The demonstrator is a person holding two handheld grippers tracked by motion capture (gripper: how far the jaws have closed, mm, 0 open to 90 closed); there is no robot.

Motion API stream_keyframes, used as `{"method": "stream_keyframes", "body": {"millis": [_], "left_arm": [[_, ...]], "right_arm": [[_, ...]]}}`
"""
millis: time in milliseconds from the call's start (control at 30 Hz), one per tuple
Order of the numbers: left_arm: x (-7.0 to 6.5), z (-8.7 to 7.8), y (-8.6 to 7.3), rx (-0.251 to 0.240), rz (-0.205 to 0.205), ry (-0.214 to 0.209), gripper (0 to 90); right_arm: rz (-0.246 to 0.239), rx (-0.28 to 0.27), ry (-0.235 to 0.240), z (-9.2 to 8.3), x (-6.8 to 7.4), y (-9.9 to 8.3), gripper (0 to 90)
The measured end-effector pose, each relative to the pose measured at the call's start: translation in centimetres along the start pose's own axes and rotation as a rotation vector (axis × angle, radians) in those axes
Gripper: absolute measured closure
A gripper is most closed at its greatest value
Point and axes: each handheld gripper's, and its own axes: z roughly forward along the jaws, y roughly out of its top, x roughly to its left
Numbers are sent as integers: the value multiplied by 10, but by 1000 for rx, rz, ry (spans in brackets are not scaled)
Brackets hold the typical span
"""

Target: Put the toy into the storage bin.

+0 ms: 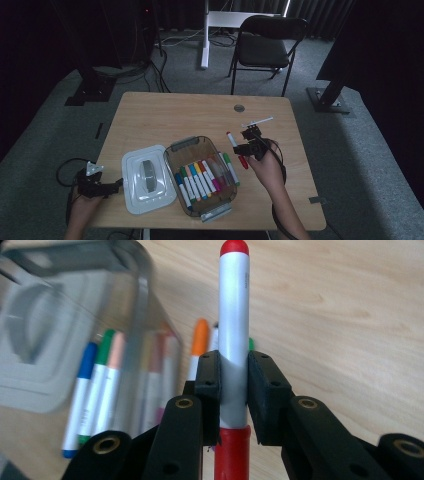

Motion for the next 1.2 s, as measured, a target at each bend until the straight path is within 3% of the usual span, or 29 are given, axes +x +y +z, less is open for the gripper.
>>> {"method": "stream_keyframes", "body": {"millis": [233,400,667,700,933,1200], "left_arm": [[0,0,0,-1,-2,0,12],[0,0,0,-1,-2,0,12],[0,0,0,0,-2,-1,12],[0,0,0,0,-3,-1,12],[0,0,0,0,-3,-1,12],[0,0,0,0,-1,0,12]], "right_arm": [[-54,-32,29,-14,27,15,764],[-101,-24,51,-12,49,22,764],[-155,14,99,3,79,25,764],[-174,30,123,10,92,26,764],[-201,72,163,26,115,26,764],[-223,143,173,54,136,18,764]]}}
